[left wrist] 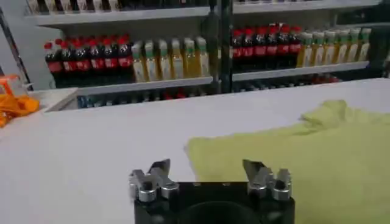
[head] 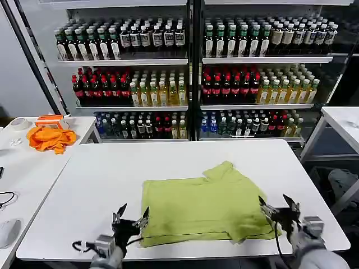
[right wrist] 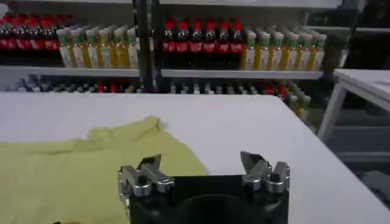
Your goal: Fold and organize the clothes.
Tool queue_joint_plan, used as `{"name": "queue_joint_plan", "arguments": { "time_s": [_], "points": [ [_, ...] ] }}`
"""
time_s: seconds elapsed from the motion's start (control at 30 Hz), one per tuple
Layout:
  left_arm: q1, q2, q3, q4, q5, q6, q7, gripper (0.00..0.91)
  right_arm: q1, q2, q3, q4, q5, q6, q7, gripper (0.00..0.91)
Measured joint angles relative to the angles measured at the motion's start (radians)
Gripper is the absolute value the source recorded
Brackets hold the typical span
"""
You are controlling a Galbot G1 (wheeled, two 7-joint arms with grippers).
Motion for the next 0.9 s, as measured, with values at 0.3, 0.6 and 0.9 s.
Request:
{"name": "queue_joint_plan", "arguments": {
  "time_s": [0.3,0.6,0.9],
  "points": [
    [-0.204,-0.004,0.070,0.171,-0.048,0.040,-0.043,0.907,0.285,0.058,-0.187,-0.238,0.023,-0.015,0.009,0.907],
    [-0.363,-0.041,0.124,0.335,-0.095,0.068,-0.064,0.907,0.470,0.122,-0.304,-0.445,0.035,-0.022,0.012,0.907],
    [-0.447,-0.064,0.152,0.435,-0.141,0.076,-0.069,0.020,0.542,0.165,-0.344,-0.568,0.044,-0.023,0.017,0.000]
  ]
}}
